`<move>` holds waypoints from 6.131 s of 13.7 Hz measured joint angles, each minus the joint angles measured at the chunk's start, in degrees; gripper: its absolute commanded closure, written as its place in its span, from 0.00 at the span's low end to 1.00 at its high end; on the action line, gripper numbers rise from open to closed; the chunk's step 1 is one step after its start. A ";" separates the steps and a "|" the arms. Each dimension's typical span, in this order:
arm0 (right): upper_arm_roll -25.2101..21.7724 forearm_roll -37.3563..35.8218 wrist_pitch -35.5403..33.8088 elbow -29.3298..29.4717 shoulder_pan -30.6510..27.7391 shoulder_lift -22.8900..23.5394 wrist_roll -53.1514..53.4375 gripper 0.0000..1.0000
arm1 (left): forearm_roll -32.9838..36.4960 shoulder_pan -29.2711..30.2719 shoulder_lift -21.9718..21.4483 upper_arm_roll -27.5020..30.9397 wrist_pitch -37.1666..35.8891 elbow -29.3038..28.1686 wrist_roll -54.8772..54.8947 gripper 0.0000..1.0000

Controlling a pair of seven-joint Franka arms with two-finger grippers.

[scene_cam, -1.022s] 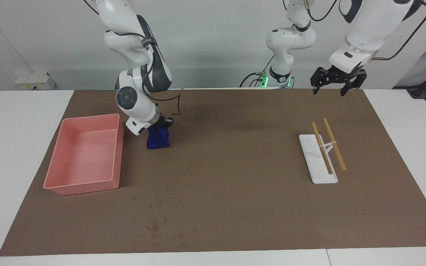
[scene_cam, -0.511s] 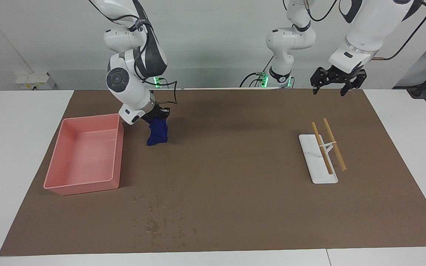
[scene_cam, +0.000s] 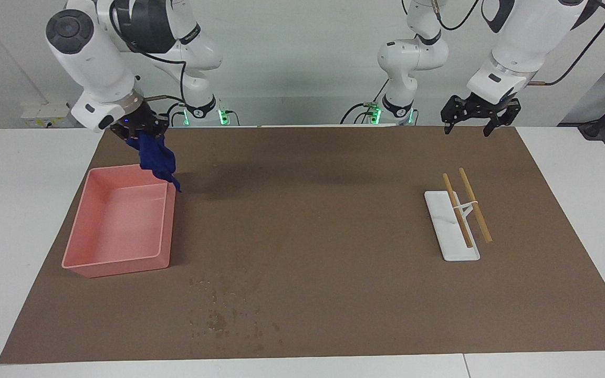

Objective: Wipe water with towel using both arms

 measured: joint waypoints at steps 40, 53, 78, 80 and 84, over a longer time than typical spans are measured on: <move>11.02 0.32 -2.34 24.68 -2.15 8.72 12.92 0.00 | 0.00 0.00 0.00 0.00 0.00 0.00 0.00 0.00; 10.90 0.33 -5.12 23.81 -0.55 7.95 13.76 0.00 | 0.00 0.00 0.00 0.00 0.00 0.00 0.00 0.00; 5.04 0.33 -9.42 20.60 5.77 5.77 16.69 0.00 | 0.00 0.00 0.00 0.00 0.00 0.00 0.00 0.00; 5.05 0.33 -9.41 17.84 5.98 4.18 18.16 0.00 | 0.00 0.00 0.00 0.00 0.00 0.00 0.00 0.00; 4.99 0.33 -9.33 16.21 5.94 2.87 18.24 0.00 | 0.00 0.00 0.00 0.00 0.00 0.00 0.00 0.00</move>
